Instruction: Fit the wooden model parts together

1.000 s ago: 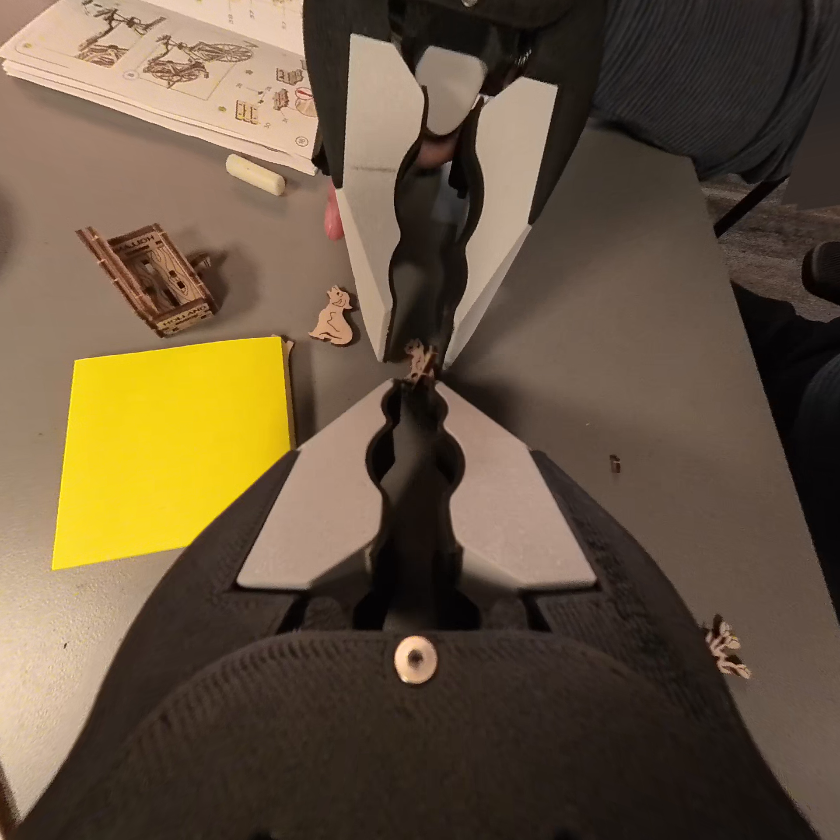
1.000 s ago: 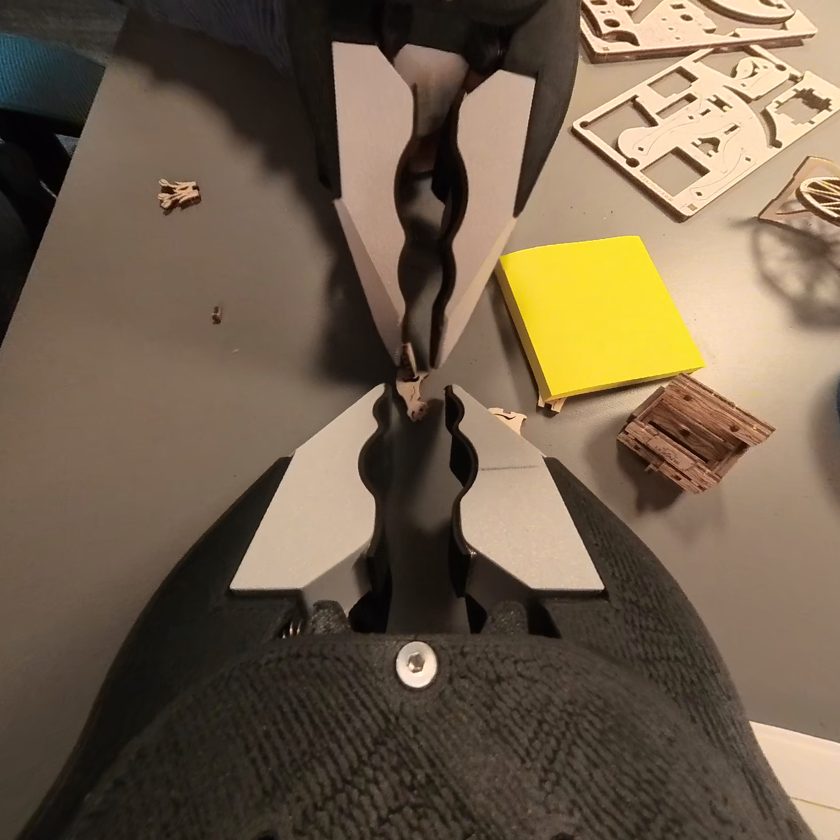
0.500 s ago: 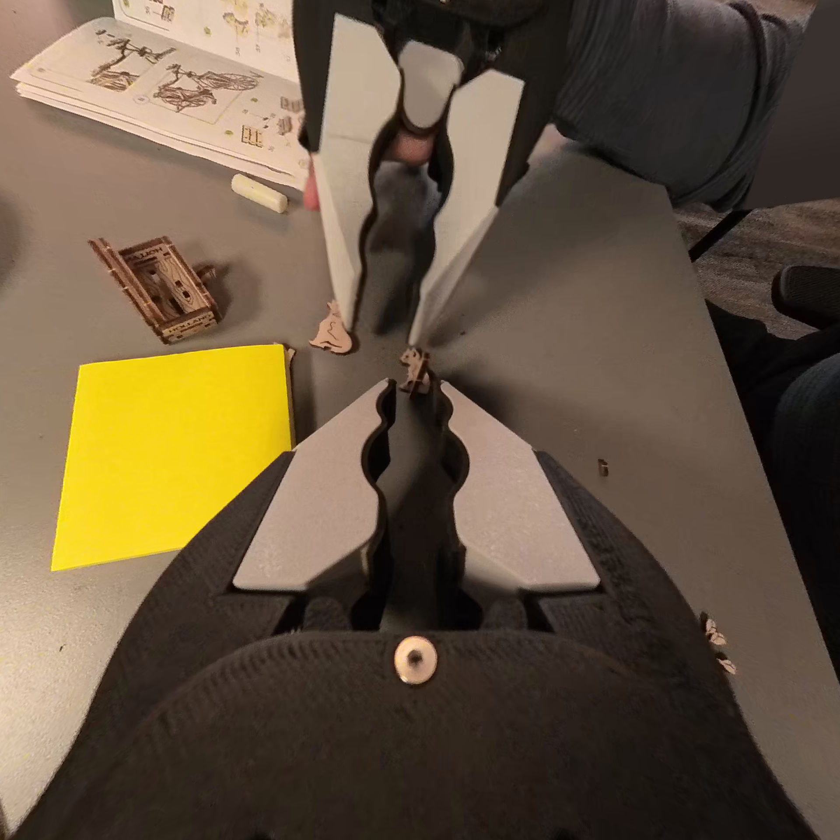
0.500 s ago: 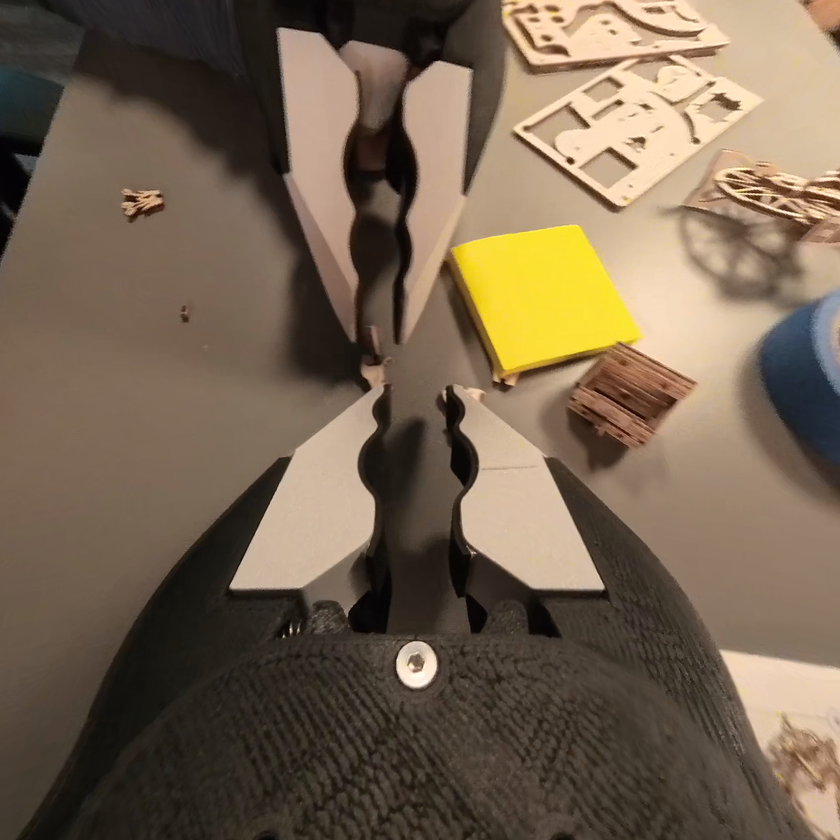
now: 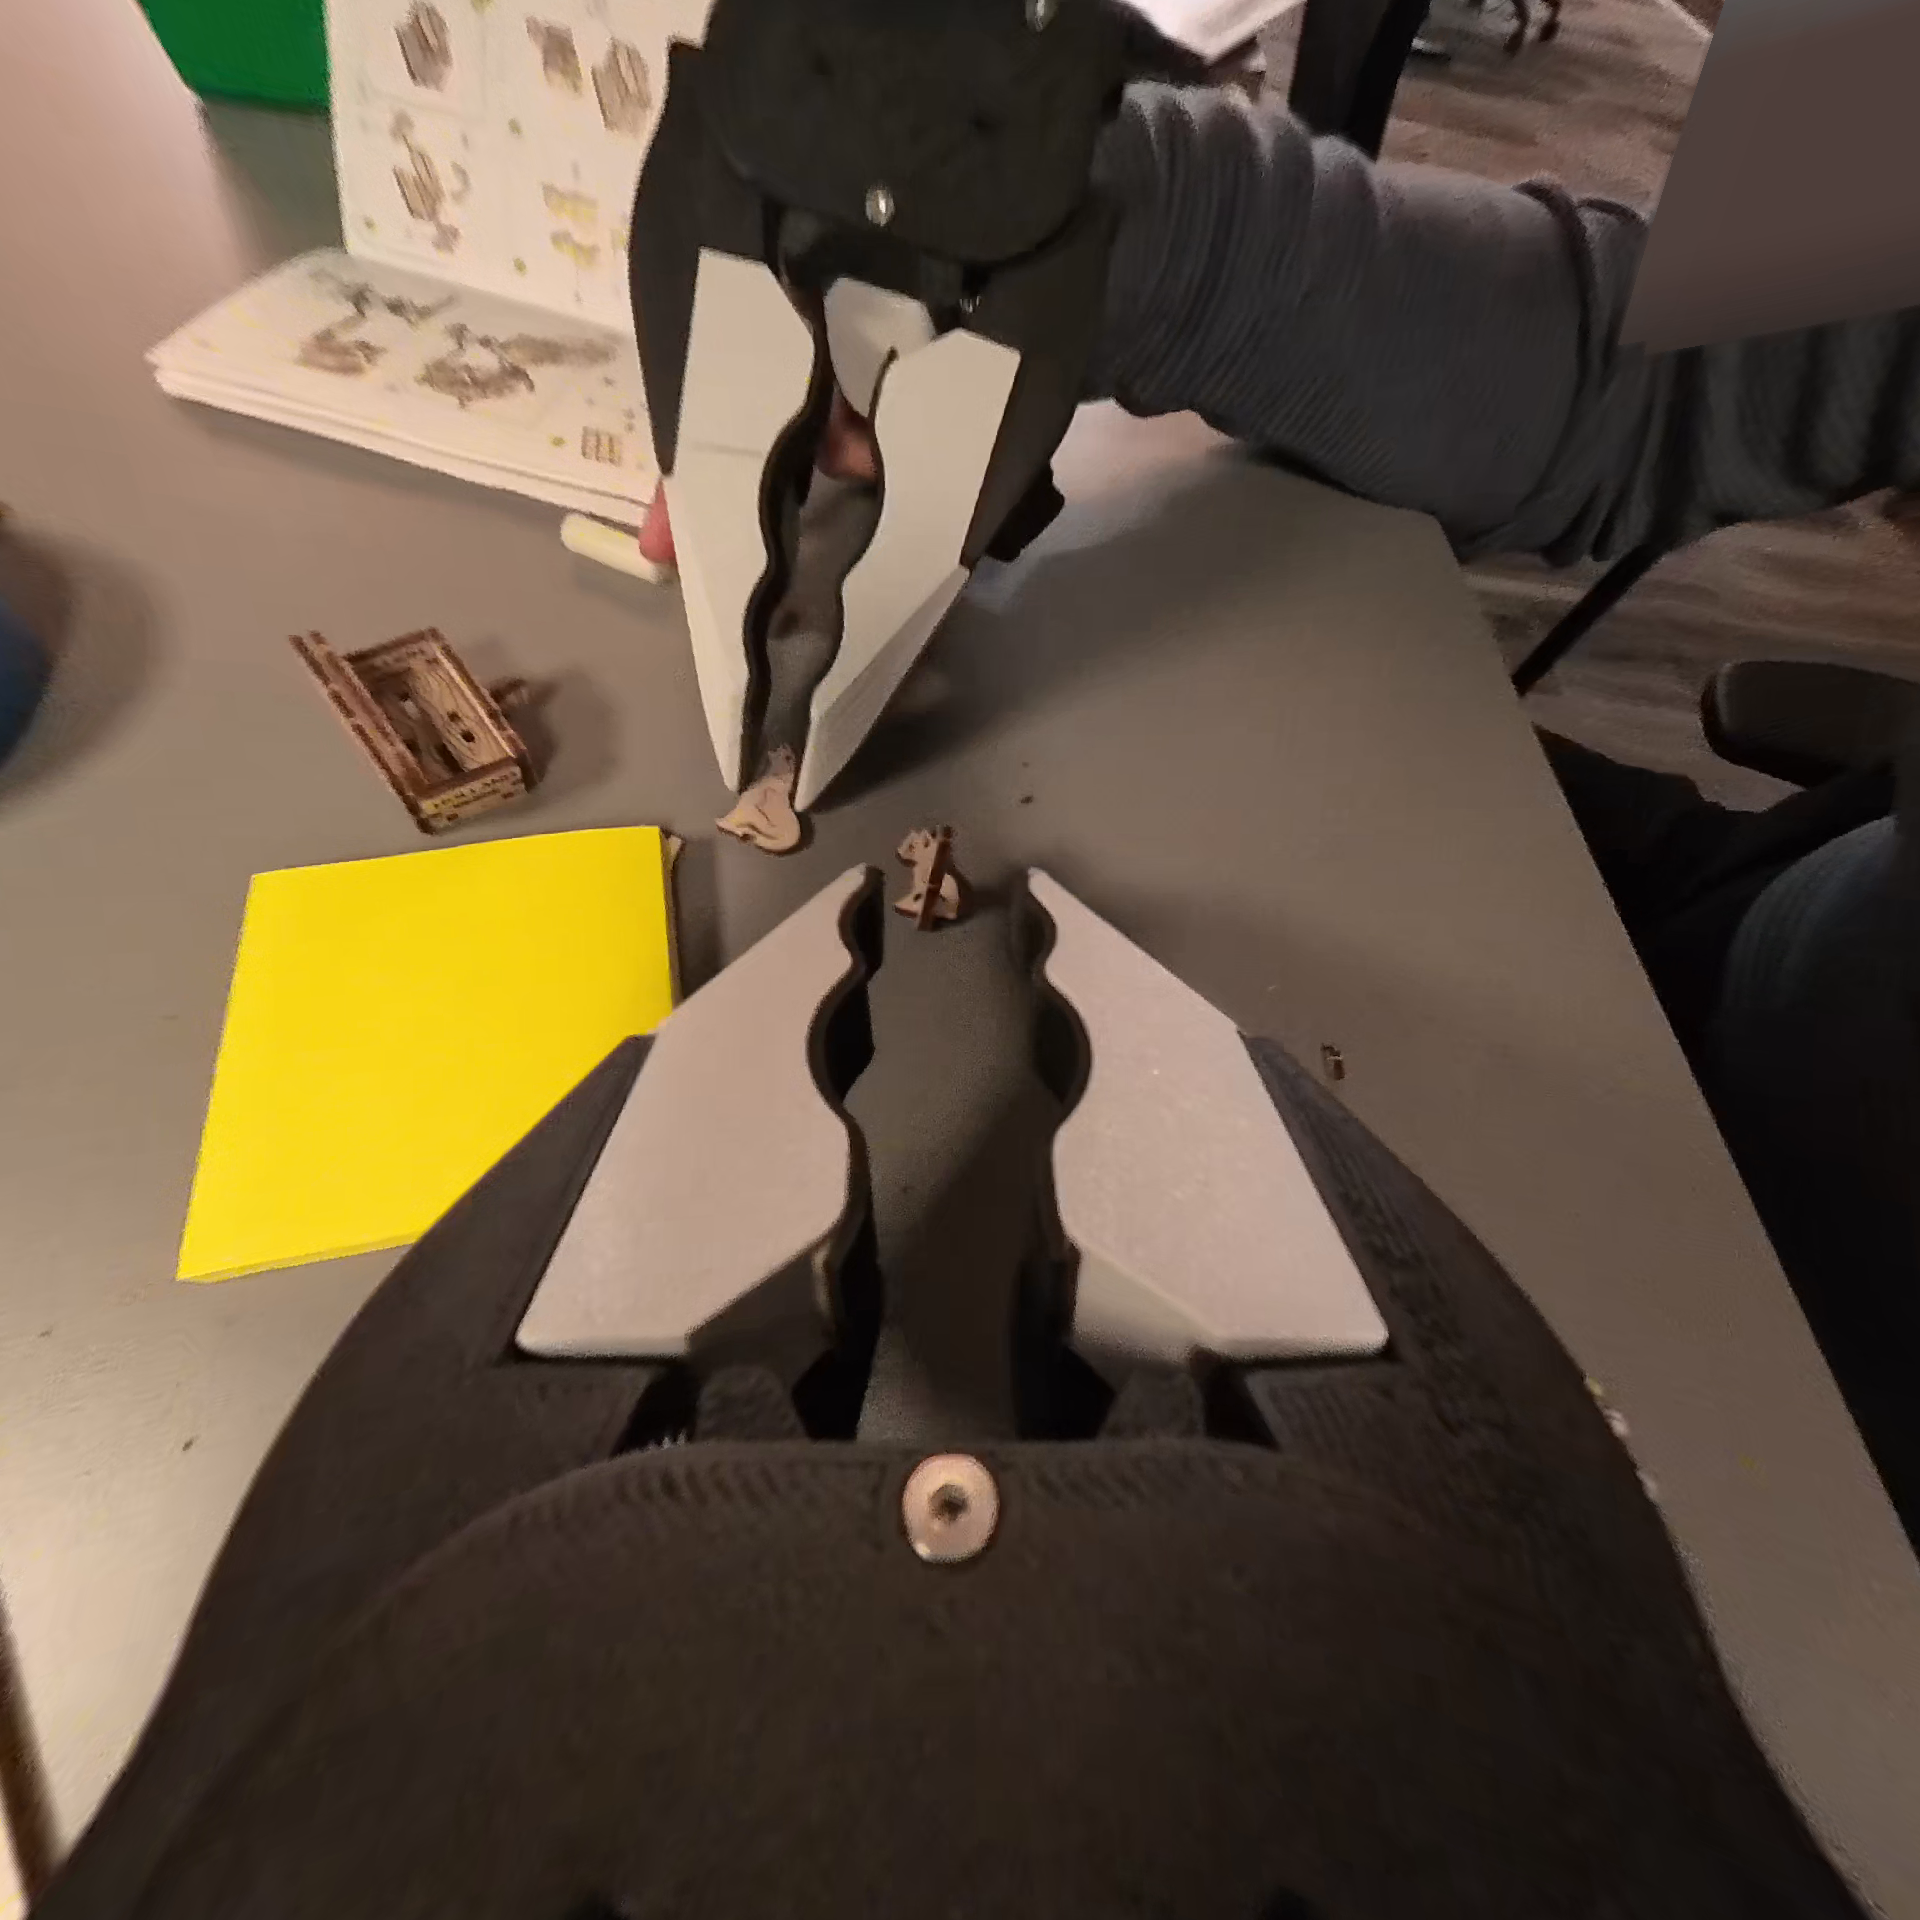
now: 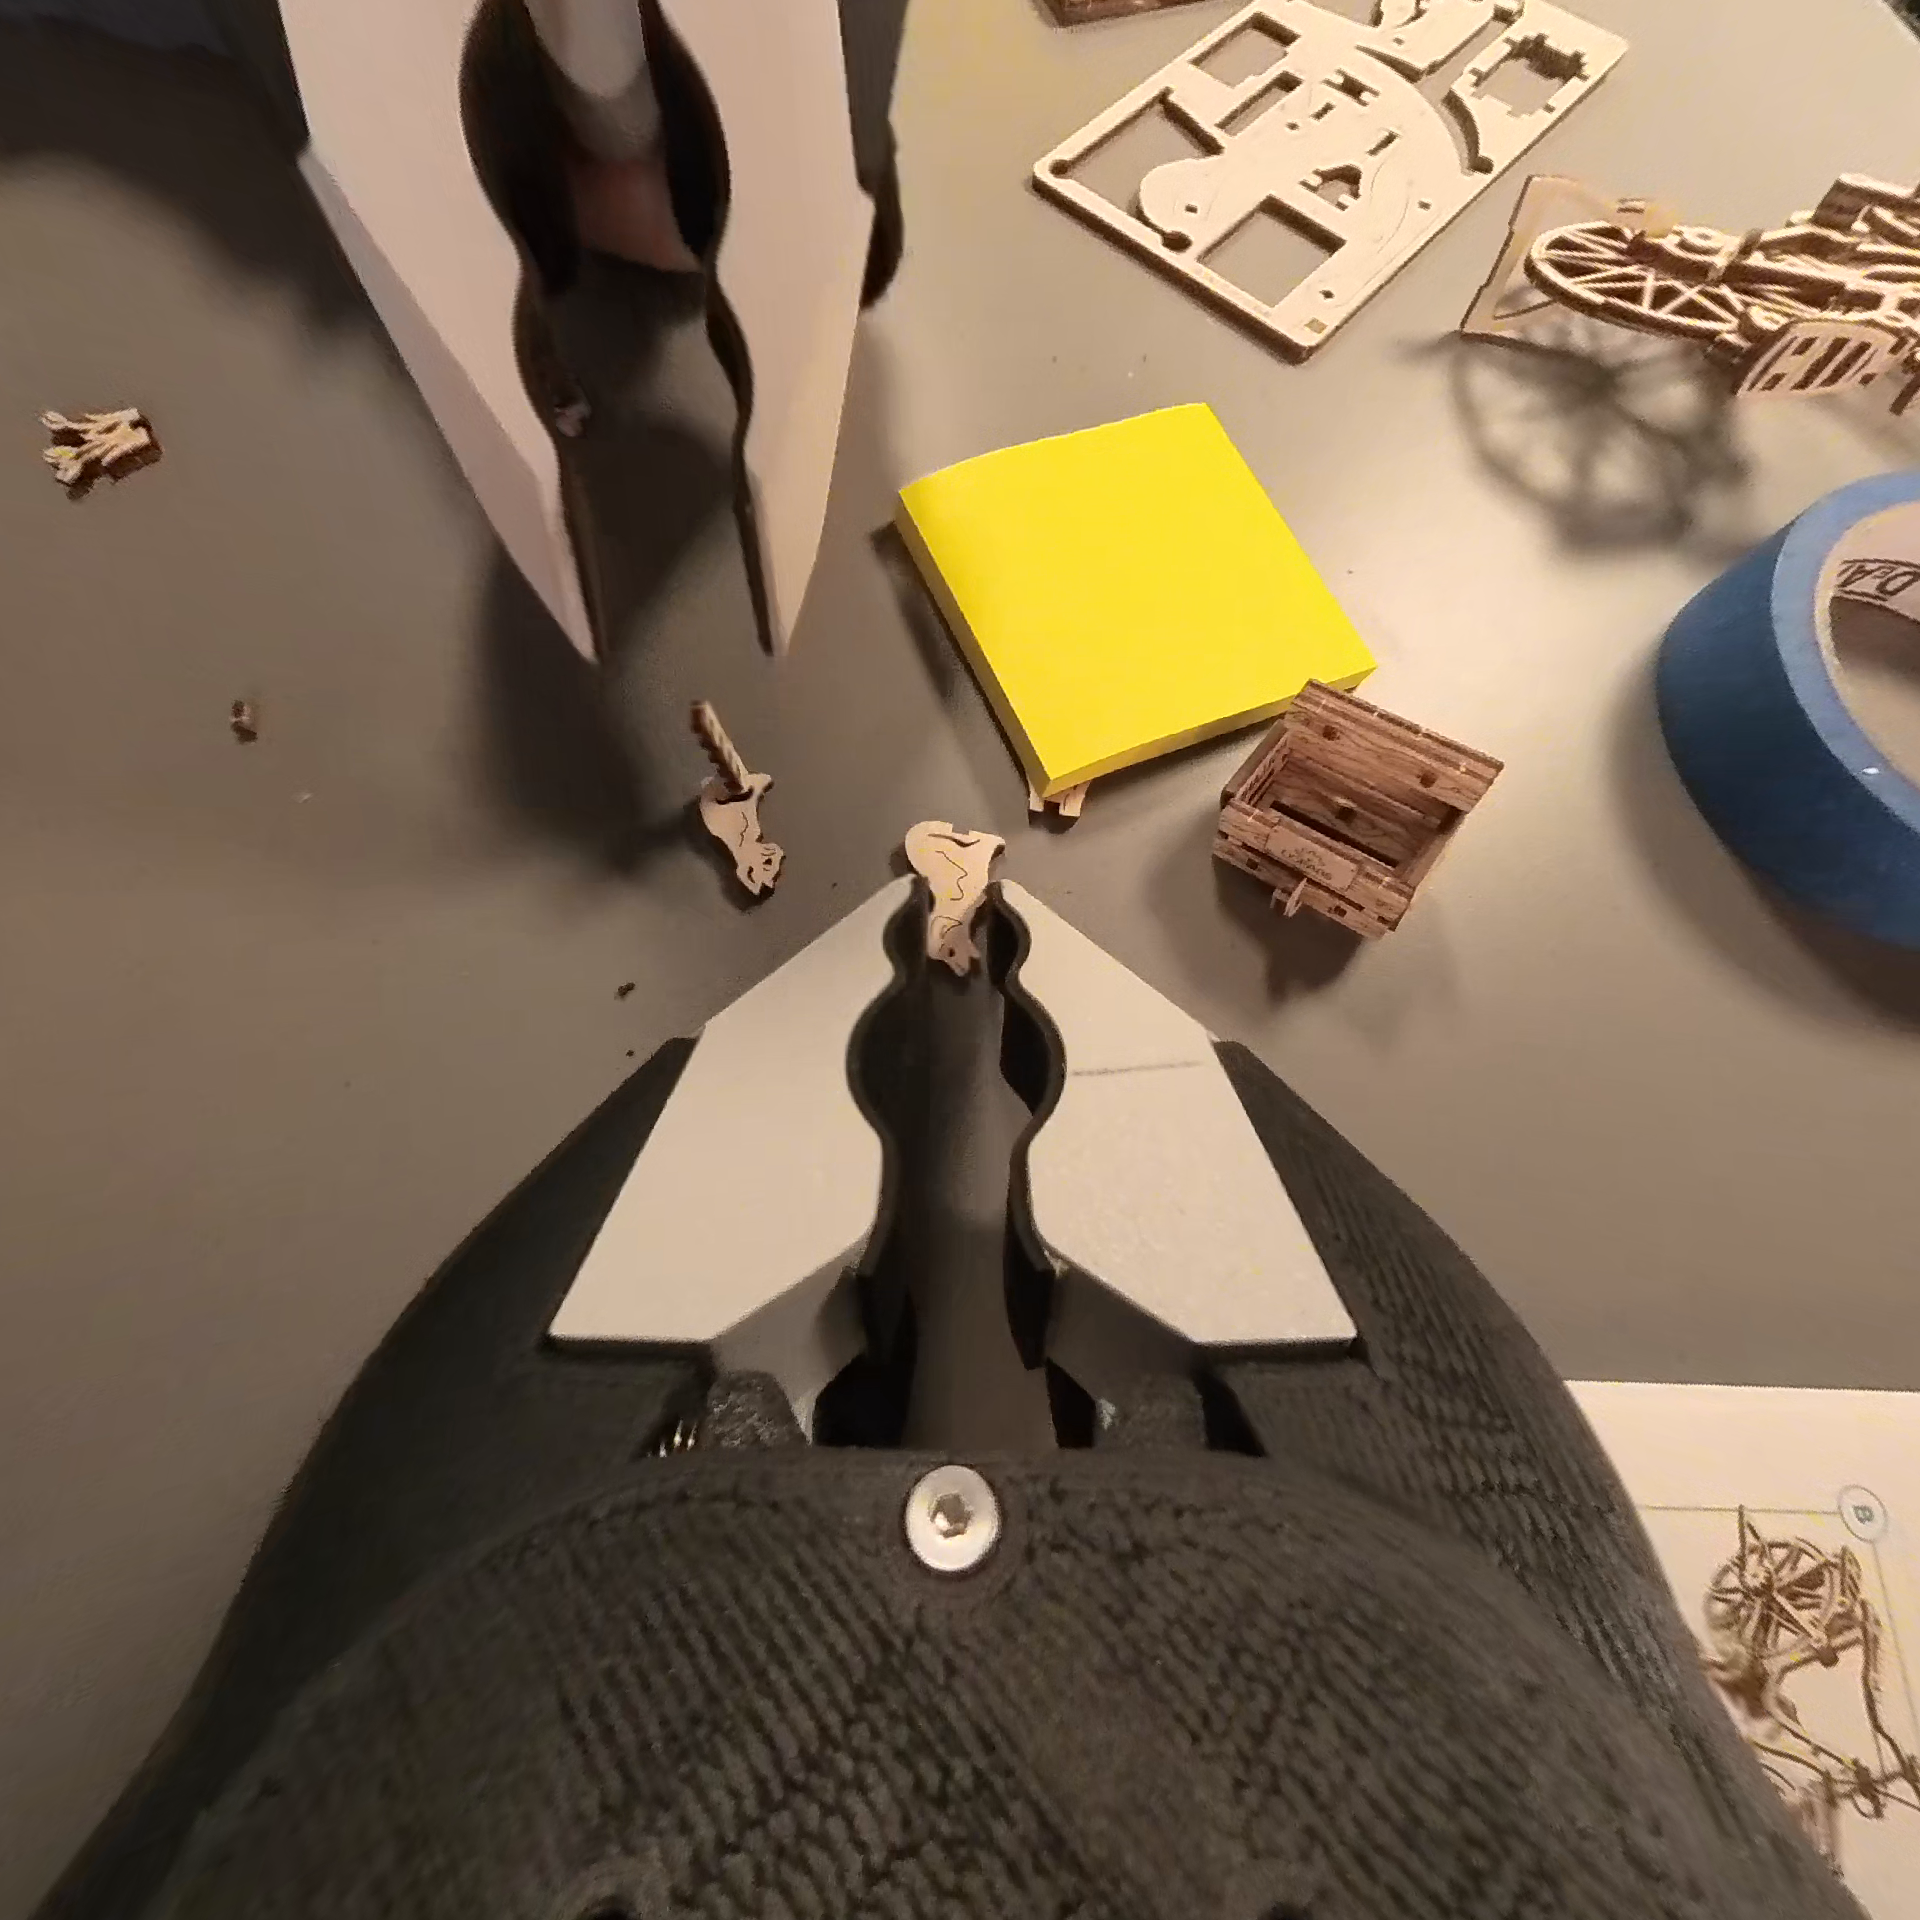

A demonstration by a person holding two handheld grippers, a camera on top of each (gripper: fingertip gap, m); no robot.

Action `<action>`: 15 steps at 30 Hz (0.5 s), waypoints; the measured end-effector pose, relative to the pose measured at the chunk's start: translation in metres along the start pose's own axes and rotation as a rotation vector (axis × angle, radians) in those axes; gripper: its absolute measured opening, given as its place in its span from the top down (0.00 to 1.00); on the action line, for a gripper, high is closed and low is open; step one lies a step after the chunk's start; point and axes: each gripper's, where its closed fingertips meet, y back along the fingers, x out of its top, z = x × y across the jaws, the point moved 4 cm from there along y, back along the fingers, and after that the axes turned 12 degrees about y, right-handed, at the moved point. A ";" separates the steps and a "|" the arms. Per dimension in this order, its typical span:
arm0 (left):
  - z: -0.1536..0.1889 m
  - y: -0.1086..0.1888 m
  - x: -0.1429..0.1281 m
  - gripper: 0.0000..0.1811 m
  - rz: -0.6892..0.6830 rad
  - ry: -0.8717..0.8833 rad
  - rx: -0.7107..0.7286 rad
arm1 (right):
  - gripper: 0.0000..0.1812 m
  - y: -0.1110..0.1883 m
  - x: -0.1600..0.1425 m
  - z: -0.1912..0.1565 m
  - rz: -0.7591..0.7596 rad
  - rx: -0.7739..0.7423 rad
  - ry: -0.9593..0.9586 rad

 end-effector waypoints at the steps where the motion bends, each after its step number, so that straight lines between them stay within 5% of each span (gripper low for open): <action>1: 0.000 0.002 0.001 0.88 0.019 -0.012 0.010 | 0.95 0.001 0.000 0.001 -0.004 -0.012 0.013; 10: -0.010 0.017 0.020 0.86 0.188 -0.318 0.307 | 1.00 0.016 0.022 0.014 0.134 -0.173 0.092; 15: -0.014 0.018 0.016 0.86 0.143 -0.576 0.495 | 0.95 0.015 0.016 0.018 0.100 -0.199 0.098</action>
